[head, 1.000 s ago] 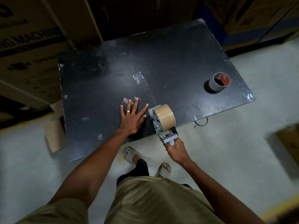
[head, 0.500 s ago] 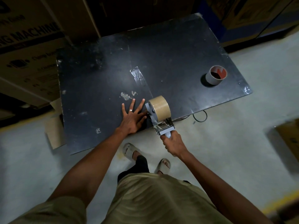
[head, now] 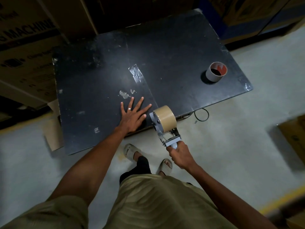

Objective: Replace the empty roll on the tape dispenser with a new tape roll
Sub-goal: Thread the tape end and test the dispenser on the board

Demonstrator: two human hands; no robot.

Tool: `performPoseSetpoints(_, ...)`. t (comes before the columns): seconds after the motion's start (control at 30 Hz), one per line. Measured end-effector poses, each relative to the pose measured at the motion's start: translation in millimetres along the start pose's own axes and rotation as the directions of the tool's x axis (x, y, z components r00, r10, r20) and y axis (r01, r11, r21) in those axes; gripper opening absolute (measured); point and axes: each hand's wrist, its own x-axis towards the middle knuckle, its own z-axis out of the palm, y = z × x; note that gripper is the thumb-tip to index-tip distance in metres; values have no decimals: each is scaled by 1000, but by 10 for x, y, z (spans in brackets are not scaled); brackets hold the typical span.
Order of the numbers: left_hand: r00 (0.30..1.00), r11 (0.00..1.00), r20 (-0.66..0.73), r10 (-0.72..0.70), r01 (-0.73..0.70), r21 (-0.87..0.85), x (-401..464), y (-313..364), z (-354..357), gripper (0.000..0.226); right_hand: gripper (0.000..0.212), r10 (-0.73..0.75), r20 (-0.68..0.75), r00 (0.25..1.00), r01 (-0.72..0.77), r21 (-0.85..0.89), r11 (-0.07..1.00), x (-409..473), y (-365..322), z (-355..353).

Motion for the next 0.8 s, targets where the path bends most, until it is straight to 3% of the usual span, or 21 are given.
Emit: performPoseSetpoints(0.8, 998, 999, 58, -28, 29, -21, 27, 10, -50, 50, 28, 6, 3, 1000, -6, -49, 999, -209, -32, -42)
